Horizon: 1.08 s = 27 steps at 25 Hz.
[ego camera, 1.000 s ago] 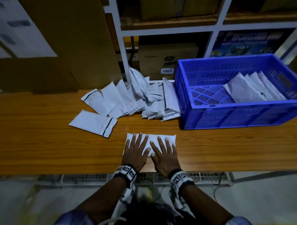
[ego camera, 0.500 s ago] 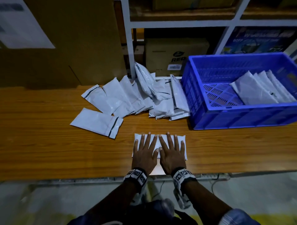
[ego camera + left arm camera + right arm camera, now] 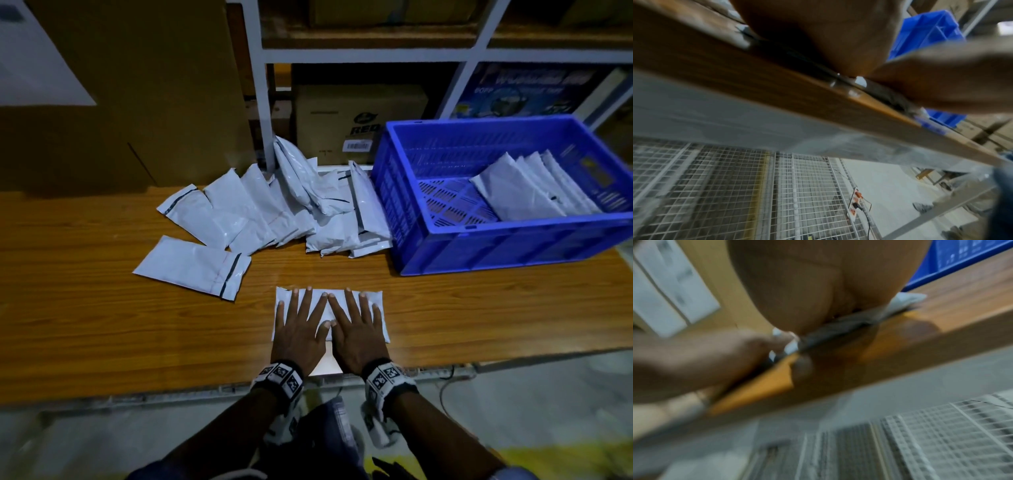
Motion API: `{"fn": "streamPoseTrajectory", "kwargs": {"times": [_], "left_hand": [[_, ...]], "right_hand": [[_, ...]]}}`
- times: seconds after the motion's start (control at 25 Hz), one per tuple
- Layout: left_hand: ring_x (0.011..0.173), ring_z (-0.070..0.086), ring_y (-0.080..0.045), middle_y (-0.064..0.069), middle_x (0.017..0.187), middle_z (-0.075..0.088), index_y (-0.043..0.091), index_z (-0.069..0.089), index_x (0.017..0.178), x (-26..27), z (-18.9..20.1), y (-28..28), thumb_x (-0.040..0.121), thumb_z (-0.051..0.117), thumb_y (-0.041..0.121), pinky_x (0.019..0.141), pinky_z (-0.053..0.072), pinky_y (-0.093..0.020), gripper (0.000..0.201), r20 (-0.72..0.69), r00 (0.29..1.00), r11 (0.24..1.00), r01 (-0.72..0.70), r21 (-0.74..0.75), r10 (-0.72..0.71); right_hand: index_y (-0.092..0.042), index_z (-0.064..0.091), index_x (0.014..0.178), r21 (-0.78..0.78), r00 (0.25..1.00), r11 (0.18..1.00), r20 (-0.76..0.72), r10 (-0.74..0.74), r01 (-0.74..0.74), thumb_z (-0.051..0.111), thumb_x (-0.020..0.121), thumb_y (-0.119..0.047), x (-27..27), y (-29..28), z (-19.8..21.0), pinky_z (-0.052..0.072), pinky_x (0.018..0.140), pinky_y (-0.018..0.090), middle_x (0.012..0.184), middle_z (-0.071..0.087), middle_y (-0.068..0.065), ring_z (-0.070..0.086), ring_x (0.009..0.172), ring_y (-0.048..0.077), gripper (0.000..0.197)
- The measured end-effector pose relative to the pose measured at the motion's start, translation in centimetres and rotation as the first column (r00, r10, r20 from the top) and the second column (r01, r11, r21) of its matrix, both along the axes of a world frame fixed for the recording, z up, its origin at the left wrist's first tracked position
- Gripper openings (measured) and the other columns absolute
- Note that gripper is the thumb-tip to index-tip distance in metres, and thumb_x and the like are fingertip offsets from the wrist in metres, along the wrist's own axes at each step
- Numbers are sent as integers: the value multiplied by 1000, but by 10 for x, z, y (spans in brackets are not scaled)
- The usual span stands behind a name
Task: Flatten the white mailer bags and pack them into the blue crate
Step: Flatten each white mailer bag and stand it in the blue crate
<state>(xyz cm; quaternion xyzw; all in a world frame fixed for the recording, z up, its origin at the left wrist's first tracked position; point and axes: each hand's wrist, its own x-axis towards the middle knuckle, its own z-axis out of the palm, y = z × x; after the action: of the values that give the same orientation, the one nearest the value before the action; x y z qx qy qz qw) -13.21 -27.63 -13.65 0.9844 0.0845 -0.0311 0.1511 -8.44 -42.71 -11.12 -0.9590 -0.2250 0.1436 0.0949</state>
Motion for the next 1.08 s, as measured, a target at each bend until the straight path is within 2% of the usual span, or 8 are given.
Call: {"fn": "streamPoseTrajectory", "kwargs": {"times": [0.08, 0.32, 0.56, 0.64, 0.76, 0.84, 0.92, 1.08], "left_hand": [[154, -12, -19, 7, 167, -5, 40, 4, 158, 1, 2, -1, 102, 11, 53, 122, -7, -48, 58, -1, 1000, 1000, 9, -2, -9], [154, -11, -17, 6, 168, 0, 41, 1, 158, 1, 6, 0, 104, 13, 51, 123, -4, -48, 57, 15, 1000, 1000, 6, 11, -6], [154, 9, -24, 5, 165, 7, 38, 18, 158, 12, 12, -2, 103, 9, 56, 122, -3, -50, 58, 8, 1000, 1000, -5, 29, 5], [155, 3, -24, 3, 166, 4, 37, 15, 158, 12, 12, -3, 104, 9, 55, 122, -5, -51, 58, 10, 1000, 999, -6, 53, 6], [154, -9, -22, 6, 168, -5, 39, 3, 159, 6, 6, -5, 104, 10, 52, 123, -5, -49, 56, 15, 1000, 999, -7, 50, 7], [154, -8, -22, 6, 168, -3, 40, 4, 158, 5, 6, -3, 103, 12, 52, 122, -4, -49, 57, -7, 1000, 1000, 1, 21, -1], [155, -4, -23, 5, 168, 1, 39, 9, 158, 7, 6, -2, 102, 13, 50, 122, -3, -48, 57, -12, 1000, 1000, 10, 22, -10], [154, -10, -21, 8, 166, -9, 40, 4, 158, 7, 8, -3, 102, 12, 46, 122, -9, -46, 57, -28, 1000, 1000, 15, 10, -14]], "right_hand": [[-44, -9, 153, 9, 1000, 1000, -13, -15, 15, 19, 102, -42, -1, 2, 3, -14, 119, 49, 160, -24, -5, -22, 149, 26, 58], [-47, -13, 151, 17, 1000, 1000, 1, -17, 17, 8, 103, -47, 9, 1, 2, -16, 117, 51, 159, -29, -9, -28, 146, 19, 53], [-48, -10, 152, 25, 999, 1000, -38, -11, 12, 6, 101, -50, 20, 3, 0, -17, 118, 49, 159, -28, -10, -27, 147, 18, 53], [-47, -12, 151, 13, 998, 1000, -55, -6, 7, 4, 101, -50, 22, 2, 0, -16, 118, 50, 159, -30, -9, -28, 146, 19, 53], [-49, -15, 150, 27, 997, 1000, -81, 2, 0, 4, 101, -51, 20, 0, 2, -17, 118, 50, 158, -31, -11, -30, 146, 18, 53], [-48, -15, 150, 42, 995, 999, -100, 2, 2, 6, 102, -49, 15, -1, 8, -17, 117, 50, 157, -33, -10, -30, 146, 21, 53], [-48, -13, 151, 59, 999, 998, -52, -5, 8, 8, 102, -49, 9, 0, 12, -18, 117, 51, 157, -32, -9, -31, 145, 23, 53], [-48, -18, 150, 70, 997, 996, -62, -45, 49, 9, 103, -48, -4, -1, 4, -15, 118, 50, 157, -32, -12, -29, 146, 20, 54]]}}
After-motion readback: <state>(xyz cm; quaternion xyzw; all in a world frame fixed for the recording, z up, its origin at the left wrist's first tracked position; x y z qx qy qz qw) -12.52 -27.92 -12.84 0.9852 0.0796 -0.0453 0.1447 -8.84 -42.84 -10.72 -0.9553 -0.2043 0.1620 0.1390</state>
